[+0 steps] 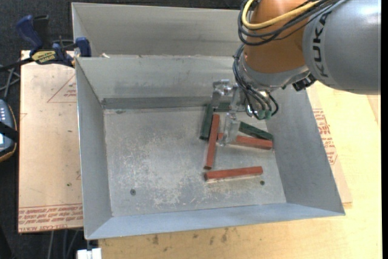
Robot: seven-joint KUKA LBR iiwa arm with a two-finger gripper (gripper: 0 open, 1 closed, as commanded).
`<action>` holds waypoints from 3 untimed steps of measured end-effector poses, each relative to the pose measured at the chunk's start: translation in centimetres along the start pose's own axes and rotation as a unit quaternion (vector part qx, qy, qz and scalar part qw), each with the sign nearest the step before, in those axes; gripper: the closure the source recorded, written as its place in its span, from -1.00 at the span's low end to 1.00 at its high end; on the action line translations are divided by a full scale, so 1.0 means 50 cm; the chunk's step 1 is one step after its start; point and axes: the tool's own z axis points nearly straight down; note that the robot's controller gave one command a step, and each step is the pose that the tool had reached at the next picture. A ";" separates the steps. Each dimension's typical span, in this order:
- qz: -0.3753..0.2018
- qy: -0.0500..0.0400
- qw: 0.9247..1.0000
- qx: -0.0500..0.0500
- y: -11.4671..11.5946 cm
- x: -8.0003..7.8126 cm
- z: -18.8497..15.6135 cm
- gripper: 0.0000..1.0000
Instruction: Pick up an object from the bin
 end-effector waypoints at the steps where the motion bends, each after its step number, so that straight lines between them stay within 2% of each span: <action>1: 0.000 -0.004 1.000 0.000 0.000 -0.003 -0.009 -1.00; 2: -0.045 -0.006 0.999 0.000 -0.023 0.021 0.052 -1.00; 3: -0.028 -0.007 1.000 0.000 -0.055 -0.014 0.176 -1.00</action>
Offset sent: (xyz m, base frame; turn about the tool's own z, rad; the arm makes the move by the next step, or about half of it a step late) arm -0.0374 -0.0369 -0.0892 -0.2597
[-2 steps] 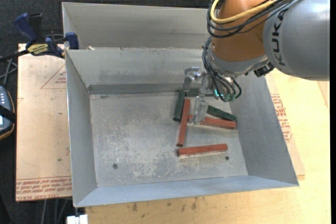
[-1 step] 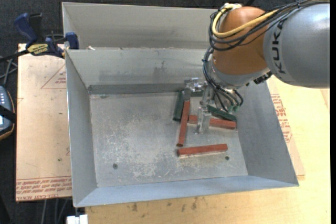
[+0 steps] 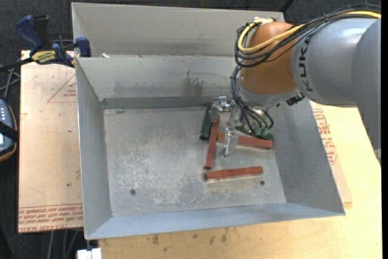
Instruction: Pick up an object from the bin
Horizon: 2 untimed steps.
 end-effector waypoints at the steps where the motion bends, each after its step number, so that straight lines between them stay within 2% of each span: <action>1: 0.048 -0.002 0.999 0.000 0.001 0.039 0.065 1.00; 2: 0.048 0.001 0.999 0.000 0.001 0.042 0.068 -1.00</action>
Offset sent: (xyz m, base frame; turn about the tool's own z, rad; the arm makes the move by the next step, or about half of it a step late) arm 0.0000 0.0000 0.0000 0.0000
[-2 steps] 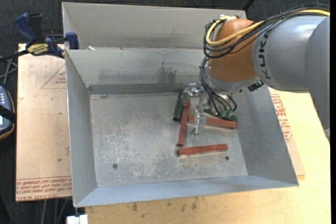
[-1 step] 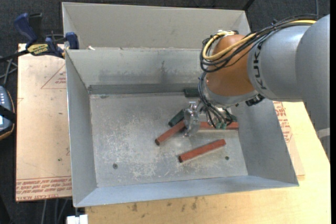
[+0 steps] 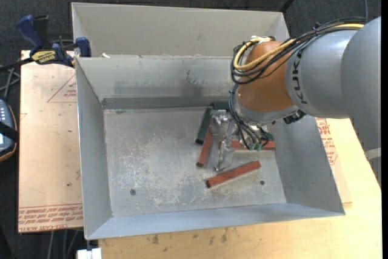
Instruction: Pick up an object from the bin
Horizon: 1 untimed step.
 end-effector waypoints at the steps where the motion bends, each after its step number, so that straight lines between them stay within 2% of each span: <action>1: 0.000 -0.003 1.000 0.000 0.000 -0.003 -0.003 1.00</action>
Offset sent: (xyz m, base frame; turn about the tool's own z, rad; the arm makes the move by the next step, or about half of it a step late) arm 0.0000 0.0000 0.0000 0.0000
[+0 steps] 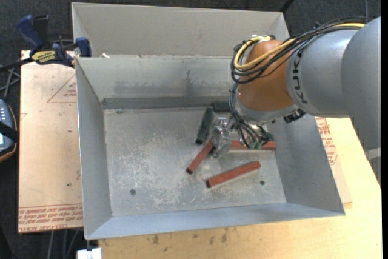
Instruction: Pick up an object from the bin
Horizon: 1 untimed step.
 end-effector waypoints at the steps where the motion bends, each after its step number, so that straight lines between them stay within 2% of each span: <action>1: 0.000 0.000 1.000 0.000 0.000 0.000 0.000 1.00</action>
Offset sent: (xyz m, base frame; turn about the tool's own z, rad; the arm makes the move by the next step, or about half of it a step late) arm 0.0316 -0.0491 -0.0029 0.0094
